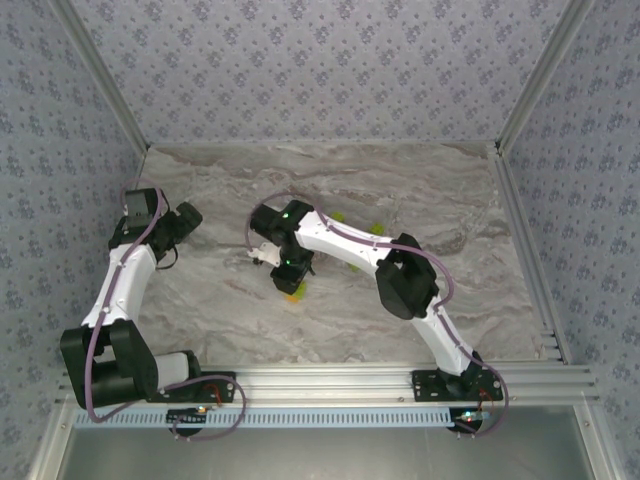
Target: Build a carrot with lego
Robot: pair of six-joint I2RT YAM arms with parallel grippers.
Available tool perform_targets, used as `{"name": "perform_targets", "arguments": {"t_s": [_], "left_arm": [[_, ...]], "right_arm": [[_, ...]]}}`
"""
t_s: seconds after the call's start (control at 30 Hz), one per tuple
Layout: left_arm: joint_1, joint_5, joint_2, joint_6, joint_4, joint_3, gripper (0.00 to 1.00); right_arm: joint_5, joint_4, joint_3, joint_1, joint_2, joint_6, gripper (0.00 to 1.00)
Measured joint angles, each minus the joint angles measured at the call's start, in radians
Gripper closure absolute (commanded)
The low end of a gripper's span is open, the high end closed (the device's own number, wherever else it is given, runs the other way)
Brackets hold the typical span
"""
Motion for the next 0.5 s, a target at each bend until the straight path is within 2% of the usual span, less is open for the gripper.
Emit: {"name": "perform_targets", "arguments": {"t_s": [0.5], "left_arm": [[0.000,0.000,0.000,0.000,0.000,0.000,0.05]], "right_arm": [[0.035,0.063,-0.090,0.021,-0.051,-0.004,0.67]]}}
